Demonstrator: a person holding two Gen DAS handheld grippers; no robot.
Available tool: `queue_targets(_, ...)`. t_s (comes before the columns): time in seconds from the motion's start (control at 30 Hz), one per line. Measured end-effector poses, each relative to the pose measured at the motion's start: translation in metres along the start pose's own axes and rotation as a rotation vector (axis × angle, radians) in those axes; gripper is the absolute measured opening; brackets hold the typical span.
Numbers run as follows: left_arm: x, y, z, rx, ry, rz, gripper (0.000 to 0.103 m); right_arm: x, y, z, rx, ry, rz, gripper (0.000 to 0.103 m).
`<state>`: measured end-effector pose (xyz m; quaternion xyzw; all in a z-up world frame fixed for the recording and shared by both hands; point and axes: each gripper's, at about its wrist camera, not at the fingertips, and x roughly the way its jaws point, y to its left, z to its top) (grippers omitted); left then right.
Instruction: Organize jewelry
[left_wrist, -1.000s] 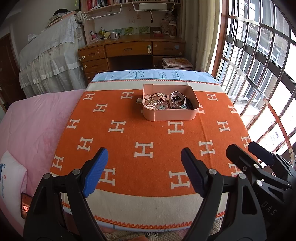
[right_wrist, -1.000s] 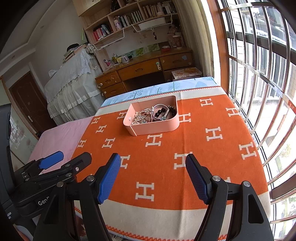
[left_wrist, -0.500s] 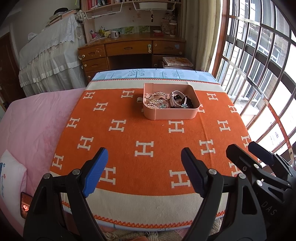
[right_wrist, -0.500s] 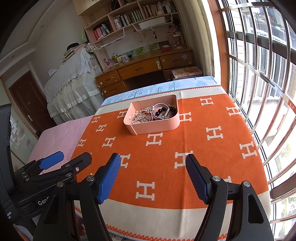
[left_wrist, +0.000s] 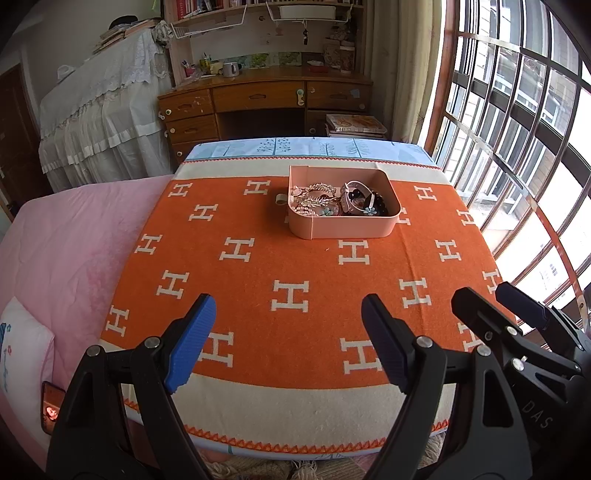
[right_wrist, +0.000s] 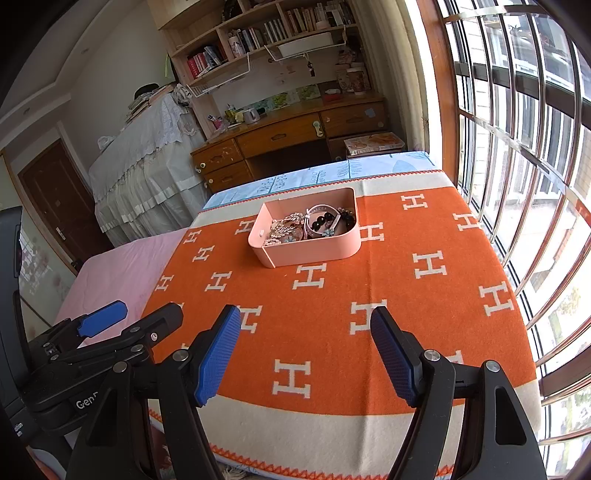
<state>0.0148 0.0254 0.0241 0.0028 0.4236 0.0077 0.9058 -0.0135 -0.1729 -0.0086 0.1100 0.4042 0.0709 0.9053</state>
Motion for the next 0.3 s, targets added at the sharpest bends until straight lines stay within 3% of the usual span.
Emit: queue_targets(0.3,-0.0016,0.0034,-0.0035,-0.007,0.009,0.002,0.079,0.0029,0.0019,-0.0030,-0.002,0.006,0.002,0.074)
